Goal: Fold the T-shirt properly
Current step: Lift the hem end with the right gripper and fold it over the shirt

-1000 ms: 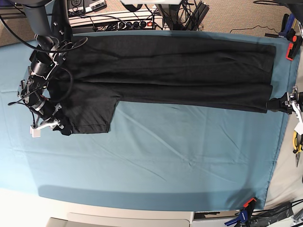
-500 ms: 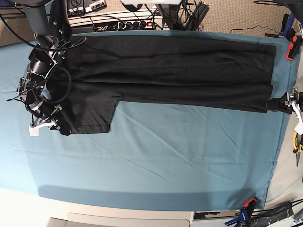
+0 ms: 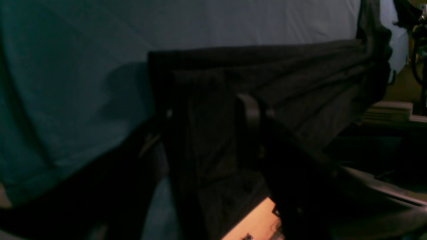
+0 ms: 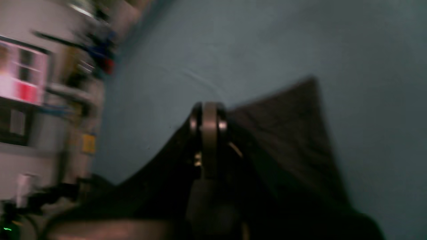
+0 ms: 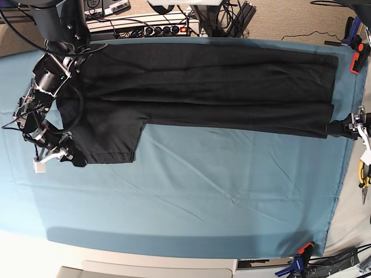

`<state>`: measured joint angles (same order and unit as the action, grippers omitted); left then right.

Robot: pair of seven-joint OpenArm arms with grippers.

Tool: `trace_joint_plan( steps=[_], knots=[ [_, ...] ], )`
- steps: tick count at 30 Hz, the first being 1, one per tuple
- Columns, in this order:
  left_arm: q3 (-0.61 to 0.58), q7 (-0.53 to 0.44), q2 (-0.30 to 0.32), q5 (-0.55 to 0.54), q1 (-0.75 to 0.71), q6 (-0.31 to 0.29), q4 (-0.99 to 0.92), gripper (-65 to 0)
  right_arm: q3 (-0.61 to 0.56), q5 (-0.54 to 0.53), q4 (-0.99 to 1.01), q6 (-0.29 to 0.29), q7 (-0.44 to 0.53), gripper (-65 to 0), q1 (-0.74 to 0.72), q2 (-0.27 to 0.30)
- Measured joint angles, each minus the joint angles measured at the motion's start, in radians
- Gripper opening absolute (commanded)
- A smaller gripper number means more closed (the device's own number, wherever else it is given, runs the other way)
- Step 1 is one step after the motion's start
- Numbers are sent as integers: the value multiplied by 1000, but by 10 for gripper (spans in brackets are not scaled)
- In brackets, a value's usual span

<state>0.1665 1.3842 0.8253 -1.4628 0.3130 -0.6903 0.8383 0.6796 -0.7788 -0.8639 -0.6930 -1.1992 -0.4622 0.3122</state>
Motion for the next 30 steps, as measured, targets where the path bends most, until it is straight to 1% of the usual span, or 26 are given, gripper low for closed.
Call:
trace_joint_plan(
  steps=[2, 4, 5, 7, 8, 9, 11, 14, 19, 20, 21, 27, 30],
  knots=[
    [0, 0, 0, 0, 0, 0, 0, -394, 0, 79, -5, 0, 35, -650, 1, 1],
    [0, 0, 0, 0, 0, 0, 0, -394, 0, 118, -6, 0, 42, -650, 0, 10],
    [0, 0, 0, 0, 0, 0, 0, -394, 0, 138, -6, 0, 55, -626, 1, 16],
    [0, 0, 0, 0, 0, 0, 0, -394, 0, 196, -6, 0, 94, -475, 1, 37],
    [0, 0, 0, 0, 0, 0, 0, -394, 0, 220, -6, 16, 124, -420, 2, 49],
    [0, 0, 0, 0, 0, 0, 0, -394, 0, 244, -6, 26, 159, -397, 2, 61],
    [0, 0, 0, 0, 0, 0, 0, -394, 0, 286, -7, 64, 203, -395, 0, 85],
    [0, 0, -2, 0, 0, 0, 0, -394, 0, 303, -7, 71, 213, -395, 2, 97],
    [0, -5, -12, 0, 0, 0, 0, -394, 0, 283, 48, 69, 218, -395, 16, 66],
    [0, -5, -13, 0, 0, 0, 0, -394, 0, 267, 65, 64, 249, -395, 20, 59],
    [0, -5, -13, 0, 0, 0, 0, -394, 0, 255, 77, 64, 257, -395, 21, 55],
    [0, -5, -13, 2, 0, 0, 0, -394, -3, 244, 87, 56, 273, -395, 25, 28],
    [0, -5, -13, 2, 0, 0, 0, -394, -64, 229, 85, 48, 273, -395, 29, 25]
  ],
)
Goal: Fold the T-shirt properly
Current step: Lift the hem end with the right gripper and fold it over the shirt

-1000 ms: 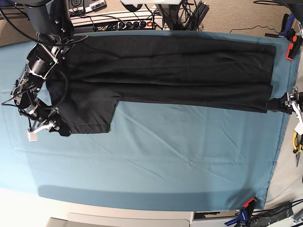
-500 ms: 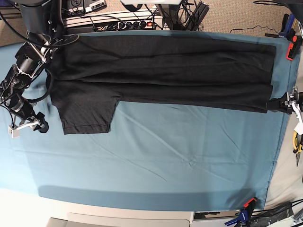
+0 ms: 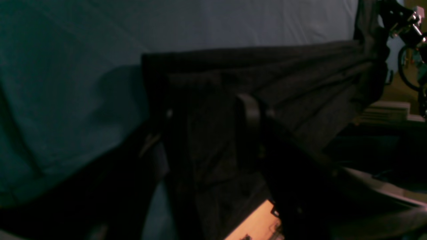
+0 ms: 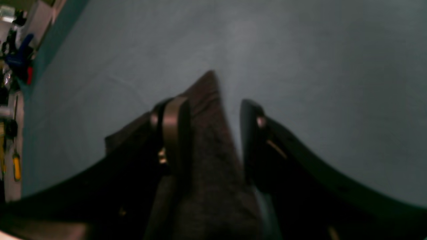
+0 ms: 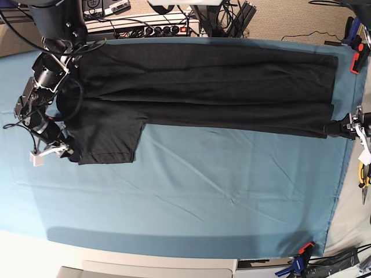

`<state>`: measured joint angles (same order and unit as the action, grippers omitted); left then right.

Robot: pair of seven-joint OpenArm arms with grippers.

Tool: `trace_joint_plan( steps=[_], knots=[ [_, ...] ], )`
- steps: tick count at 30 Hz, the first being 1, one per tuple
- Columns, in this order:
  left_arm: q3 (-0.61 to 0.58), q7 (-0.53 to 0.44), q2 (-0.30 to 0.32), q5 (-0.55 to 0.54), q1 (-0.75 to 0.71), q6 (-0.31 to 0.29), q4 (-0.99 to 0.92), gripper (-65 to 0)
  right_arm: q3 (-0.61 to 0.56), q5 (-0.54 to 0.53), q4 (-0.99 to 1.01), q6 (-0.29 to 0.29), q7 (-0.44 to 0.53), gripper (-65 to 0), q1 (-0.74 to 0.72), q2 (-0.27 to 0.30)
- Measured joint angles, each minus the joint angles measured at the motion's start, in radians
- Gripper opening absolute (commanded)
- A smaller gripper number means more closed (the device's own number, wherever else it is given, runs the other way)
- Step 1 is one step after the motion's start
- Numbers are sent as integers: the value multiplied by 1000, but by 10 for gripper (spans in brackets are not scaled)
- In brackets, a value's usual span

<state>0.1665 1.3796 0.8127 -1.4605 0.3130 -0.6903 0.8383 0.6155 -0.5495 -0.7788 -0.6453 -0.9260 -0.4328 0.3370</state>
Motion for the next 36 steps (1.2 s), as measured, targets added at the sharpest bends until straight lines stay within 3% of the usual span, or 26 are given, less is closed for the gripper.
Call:
trace_joint_plan(
  steps=[7, 9, 12, 16, 17, 18, 24, 28, 30, 36],
  knots=[
    [0, 0, 0, 0, 0, 0, 0, -394, -196, 33, -6, -6, 76, -414, -5, 6],
    [0, 0, 0, 0, 0, 0, 0, -394, -211, 41, -6, -5, 79, -484, -7, 6],
    [0, 0, 0, 0, 0, 0, 0, -394, -211, 46, -3, -2, 71, -649, -6, 6],
    [0, 0, 0, 0, 0, 0, 0, -394, -205, 44, -2, -2, 67, -650, -5, 6],
    [0, 0, 0, 0, 0, 0, 0, -394, -205, 44, -5, -11, 66, -650, -5, 6],
    [0, 0, 0, 0, 0, 0, 0, -394, -205, 45, -11, -56, 55, -650, -4, 6],
    [0, 0, 0, 0, 0, 0, 0, -394, -210, -103, -124, -47, -187, -650, 18, -6],
    [0, 0, 0, 0, 0, 0, 0, -394, -216, -198, -247, -47, -294, -650, 26, -5],
    [0, 0, 0, 0, 0, 0, 0, -394, -254, -257, -327, -50, -305, -650, 45, 11],
    [0, -1, 0, -1, 0, 0, 1, -394, -409, -260, -569, -51, -361, -650, 180, 72]
  ],
)
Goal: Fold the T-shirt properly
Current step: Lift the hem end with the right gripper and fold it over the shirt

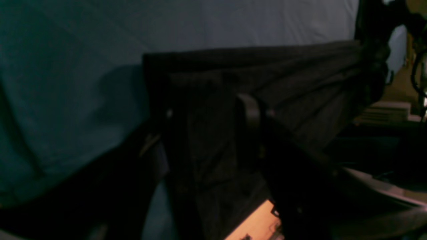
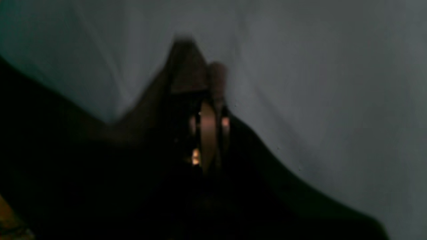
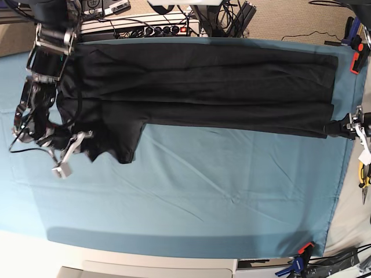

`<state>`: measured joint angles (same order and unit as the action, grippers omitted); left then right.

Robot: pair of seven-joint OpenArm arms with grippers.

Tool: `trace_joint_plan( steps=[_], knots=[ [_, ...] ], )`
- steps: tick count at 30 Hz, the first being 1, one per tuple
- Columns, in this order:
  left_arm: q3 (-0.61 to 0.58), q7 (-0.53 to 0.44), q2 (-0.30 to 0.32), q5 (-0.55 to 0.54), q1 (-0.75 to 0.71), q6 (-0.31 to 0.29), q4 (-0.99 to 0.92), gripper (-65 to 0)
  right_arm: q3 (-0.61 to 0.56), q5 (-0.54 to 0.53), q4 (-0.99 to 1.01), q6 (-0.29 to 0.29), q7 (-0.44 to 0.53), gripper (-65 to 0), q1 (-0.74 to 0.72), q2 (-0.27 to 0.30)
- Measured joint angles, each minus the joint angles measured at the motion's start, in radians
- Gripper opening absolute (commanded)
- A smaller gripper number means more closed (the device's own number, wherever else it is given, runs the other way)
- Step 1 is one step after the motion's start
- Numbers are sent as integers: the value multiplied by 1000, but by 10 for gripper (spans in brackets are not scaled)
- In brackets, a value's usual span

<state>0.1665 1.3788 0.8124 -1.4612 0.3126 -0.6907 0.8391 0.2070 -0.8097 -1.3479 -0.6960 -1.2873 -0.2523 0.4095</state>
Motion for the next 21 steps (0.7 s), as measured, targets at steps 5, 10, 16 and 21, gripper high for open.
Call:
trace_joint_plan(
  steps=[5, 10, 16, 21],
  knots=[
    [0, -2, 0, 1, 0, 0, 0, -394, -67, -31, -159, 0, -3, -650, 146, -1],
    [0, -2, 0, 0, 0, 0, 0, -394, -77, -56, -318, 0, -16, -650, 315, -2],
    [0, -2, 0, 1, 0, 0, 0, -394, -77, -63, -494, -1, -16, -650, 494, 0],
    [0, -2, 0, 1, 0, 0, 0, -394, -76, -63, -602, 0, -17, -650, 599, 1]
  ],
)
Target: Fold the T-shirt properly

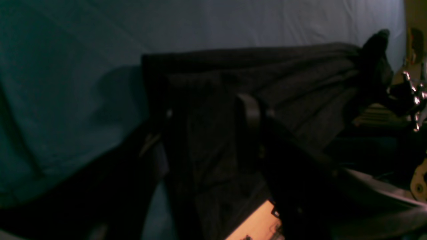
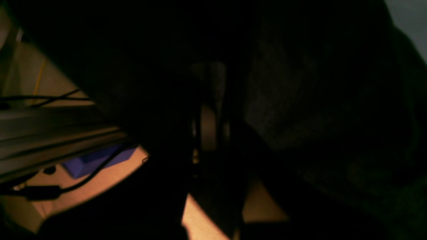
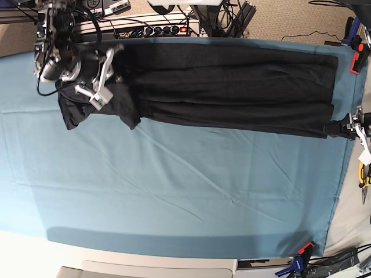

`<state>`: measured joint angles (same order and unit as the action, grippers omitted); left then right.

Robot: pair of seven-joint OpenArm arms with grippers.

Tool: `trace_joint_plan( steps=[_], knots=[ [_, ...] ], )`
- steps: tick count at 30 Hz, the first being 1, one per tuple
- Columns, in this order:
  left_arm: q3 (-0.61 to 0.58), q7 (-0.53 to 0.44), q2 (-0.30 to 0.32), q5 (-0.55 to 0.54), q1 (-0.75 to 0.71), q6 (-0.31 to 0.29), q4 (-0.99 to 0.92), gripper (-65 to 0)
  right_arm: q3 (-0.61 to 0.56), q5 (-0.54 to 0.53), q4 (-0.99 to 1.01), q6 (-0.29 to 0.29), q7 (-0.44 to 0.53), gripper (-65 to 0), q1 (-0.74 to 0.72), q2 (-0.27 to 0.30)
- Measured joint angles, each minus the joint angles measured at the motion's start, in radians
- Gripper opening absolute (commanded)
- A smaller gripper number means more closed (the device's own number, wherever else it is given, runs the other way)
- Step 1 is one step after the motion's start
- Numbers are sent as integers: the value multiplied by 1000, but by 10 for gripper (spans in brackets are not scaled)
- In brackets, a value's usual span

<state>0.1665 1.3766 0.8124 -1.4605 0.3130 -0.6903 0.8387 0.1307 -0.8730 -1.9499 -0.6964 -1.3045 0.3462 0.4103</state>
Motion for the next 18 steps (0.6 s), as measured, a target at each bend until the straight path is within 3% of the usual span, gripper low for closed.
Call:
trace_joint_plan(
  steps=[18],
  knots=[
    [0, 0, 0, 0, 0, 0, 0, -394, 0, 0, -33, -1, -23, -650, 116, 0]
  ],
)
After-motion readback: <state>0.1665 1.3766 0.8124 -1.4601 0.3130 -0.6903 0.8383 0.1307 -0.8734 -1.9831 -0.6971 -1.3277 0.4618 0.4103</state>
